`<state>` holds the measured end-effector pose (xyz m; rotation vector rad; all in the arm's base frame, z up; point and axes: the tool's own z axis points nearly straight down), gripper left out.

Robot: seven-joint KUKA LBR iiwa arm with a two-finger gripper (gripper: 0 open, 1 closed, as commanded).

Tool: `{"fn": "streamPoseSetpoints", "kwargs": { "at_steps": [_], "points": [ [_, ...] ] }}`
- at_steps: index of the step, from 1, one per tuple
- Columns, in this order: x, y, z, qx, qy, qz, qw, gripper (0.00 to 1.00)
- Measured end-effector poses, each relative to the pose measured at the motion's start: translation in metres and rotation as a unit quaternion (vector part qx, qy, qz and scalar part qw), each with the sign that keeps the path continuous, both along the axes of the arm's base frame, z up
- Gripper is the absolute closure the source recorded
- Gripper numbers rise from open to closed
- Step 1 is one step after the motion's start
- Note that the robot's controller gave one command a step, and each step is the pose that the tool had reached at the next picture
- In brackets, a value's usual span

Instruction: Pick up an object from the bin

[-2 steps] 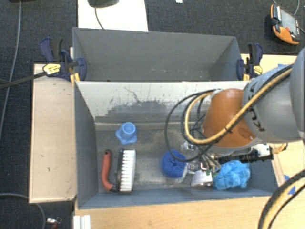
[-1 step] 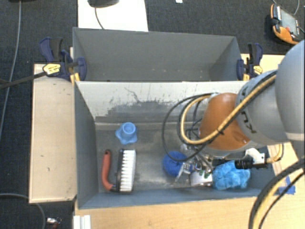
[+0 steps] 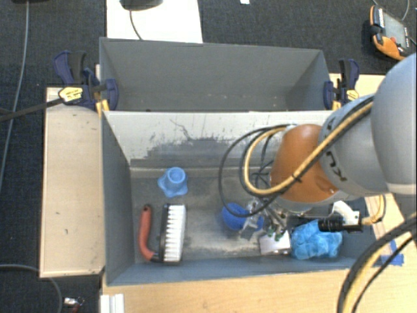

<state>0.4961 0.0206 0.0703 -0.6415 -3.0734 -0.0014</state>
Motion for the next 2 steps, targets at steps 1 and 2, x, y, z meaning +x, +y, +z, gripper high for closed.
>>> {"fn": "streamPoseSetpoints", "kwargs": {
  "at_steps": [1, 2],
  "points": [
    [0.0, 0.0, 0.0, 0.0, 0.0, 0.0, 1.0, 1.0],
    [-0.002, 0.0, 0.038, 0.0, 0.0037, 0.001, 1.0, 1.0]
  ]
}}
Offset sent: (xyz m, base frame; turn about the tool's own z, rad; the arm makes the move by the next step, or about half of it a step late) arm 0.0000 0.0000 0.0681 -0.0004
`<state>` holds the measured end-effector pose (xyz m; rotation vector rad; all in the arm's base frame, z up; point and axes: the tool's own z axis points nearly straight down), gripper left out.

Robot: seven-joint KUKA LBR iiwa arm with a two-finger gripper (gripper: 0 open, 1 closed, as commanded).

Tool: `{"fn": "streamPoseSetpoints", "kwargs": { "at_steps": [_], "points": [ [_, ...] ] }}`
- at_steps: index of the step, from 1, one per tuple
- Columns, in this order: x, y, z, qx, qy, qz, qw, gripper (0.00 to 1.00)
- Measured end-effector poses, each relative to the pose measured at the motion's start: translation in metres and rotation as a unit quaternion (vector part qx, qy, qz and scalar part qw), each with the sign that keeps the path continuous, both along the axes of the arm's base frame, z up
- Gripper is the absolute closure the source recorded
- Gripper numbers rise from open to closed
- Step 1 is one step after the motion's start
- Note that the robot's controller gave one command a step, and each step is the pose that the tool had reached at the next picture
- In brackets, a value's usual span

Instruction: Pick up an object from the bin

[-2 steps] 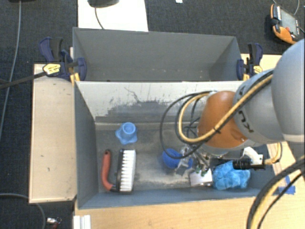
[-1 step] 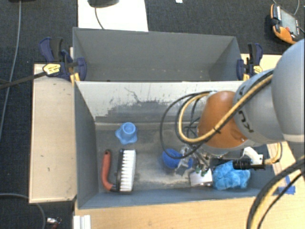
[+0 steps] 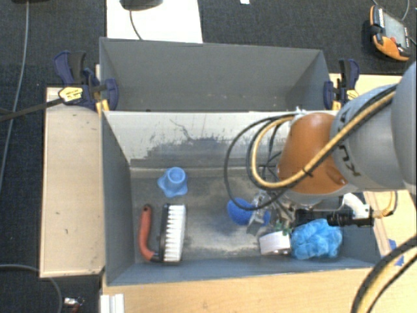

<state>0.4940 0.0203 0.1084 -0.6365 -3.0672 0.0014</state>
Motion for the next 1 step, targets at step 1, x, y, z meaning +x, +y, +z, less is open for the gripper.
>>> {"fn": "streamPoseSetpoints", "kwargs": {
  "at_steps": [1],
  "points": [
    [0.0025, 0.0001, 0.0303, 0.0, -0.0045, 0.0, 1.0, 1.0]
  ]
}}
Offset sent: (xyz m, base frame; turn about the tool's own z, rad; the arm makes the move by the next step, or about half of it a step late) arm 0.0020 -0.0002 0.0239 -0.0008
